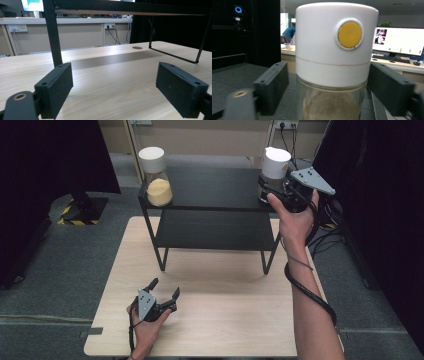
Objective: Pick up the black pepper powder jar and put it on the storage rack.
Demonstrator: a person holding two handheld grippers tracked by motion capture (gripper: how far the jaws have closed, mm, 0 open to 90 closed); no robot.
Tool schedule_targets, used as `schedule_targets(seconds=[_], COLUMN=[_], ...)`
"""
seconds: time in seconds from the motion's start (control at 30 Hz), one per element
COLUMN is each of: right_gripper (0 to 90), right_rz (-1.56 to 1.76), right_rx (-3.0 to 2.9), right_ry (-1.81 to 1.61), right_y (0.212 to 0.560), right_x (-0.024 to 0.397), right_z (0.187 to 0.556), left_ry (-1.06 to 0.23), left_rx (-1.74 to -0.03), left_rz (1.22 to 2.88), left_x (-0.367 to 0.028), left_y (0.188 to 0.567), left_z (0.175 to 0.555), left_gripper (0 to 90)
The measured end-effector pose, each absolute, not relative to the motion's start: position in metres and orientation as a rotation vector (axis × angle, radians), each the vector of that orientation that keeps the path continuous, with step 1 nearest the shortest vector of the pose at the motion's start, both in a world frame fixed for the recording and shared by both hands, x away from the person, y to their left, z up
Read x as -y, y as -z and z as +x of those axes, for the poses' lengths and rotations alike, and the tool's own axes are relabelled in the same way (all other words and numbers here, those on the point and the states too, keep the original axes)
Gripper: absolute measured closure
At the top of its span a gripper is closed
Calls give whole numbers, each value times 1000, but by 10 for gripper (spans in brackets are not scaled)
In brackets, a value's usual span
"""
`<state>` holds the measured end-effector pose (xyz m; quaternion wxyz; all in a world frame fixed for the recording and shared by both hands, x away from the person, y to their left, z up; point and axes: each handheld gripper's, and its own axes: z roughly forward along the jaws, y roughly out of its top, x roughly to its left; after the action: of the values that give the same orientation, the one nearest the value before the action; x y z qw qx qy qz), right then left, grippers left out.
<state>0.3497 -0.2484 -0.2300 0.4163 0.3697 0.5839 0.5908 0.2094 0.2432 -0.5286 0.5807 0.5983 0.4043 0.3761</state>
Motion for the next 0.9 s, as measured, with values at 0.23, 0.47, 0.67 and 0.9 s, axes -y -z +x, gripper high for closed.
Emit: schedule_targets(seconds=[0.23, 0.47, 0.67, 0.9], right_gripper=[86, 80, 79, 73], right_rz=[909, 902, 888, 867], right_rx=[-1500, -1511, -1525, -1543], right_ry=[-1498, -1517, -1534, -1554], right_y=[232, 239, 250, 260], right_x=[255, 264, 269, 272], right_z=[337, 323, 312, 299], left_ry=[-881, -882, -883, -885], left_rx=[-944, -946, -945, -945], left_rz=[1401, 1402, 1403, 1404], left_x=[-243, -243, -242, -242], left_y=[528, 528, 528, 528], left_z=[209, 209, 209, 209], left_gripper=[137, 138, 138, 138])
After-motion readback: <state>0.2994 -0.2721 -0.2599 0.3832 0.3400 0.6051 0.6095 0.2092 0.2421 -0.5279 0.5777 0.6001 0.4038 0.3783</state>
